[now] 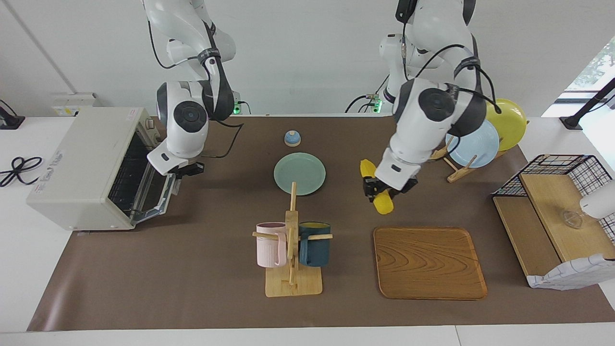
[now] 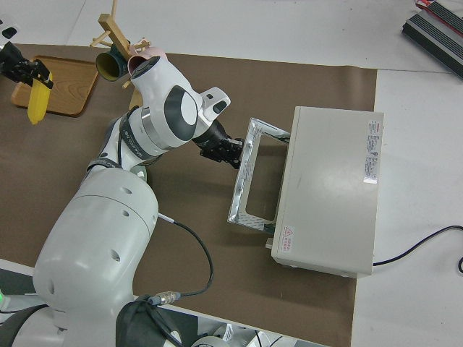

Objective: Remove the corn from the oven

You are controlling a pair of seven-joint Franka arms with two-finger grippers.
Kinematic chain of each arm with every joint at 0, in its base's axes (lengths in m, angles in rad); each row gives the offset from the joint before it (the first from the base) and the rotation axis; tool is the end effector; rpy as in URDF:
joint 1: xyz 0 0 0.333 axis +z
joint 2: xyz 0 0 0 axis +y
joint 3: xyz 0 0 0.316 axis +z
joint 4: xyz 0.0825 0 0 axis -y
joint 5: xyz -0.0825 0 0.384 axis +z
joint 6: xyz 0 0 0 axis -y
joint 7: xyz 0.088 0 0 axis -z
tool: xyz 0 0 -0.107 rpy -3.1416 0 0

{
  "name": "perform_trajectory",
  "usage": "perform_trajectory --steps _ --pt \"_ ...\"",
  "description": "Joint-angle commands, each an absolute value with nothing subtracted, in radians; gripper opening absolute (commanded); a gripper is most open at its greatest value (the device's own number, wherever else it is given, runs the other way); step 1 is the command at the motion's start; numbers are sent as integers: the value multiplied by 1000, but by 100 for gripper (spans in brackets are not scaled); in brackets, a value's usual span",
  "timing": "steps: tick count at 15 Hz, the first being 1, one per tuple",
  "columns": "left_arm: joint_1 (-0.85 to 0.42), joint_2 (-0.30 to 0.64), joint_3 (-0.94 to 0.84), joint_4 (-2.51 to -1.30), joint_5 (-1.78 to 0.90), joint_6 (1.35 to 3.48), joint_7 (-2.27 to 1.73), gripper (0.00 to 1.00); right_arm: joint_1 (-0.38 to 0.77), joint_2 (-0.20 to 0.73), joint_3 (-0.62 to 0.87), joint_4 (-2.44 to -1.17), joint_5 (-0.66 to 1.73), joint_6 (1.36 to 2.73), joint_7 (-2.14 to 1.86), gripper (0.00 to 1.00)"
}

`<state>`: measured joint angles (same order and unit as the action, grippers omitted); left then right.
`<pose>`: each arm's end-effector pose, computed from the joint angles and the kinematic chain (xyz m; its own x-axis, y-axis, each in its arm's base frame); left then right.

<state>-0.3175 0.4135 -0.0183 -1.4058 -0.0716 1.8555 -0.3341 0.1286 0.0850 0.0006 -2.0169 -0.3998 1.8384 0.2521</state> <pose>0.6474 -0.2297 0.4713 0.9998 0.0192 0.0083 0.0184 -0.9963 0.0841 0.5417 0.0390 0.3967 0.9826 -0.0035 -0.1859 0.0713 -0.9162 0.3944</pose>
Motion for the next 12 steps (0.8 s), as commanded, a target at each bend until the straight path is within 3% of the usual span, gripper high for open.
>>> perform_trajectory --steps 1,4,8,12 --pt "-264 503 -32 -1304 -35 1842 -279 0 52 60 2 -2028 -414 1807 157 0" --pt "-239 647 -20 -1128 -31 1832 -278 0 8 52 3 -2022 -411 1807 103 0" --pt "-239 790 34 -987 -29 1839 -278 0 -3 29 0 -2005 -410 1775 77 0" --pt "-221 841 34 -951 -28 1858 -278 0 -24 6 0 -1983 -382 1733 31 0"
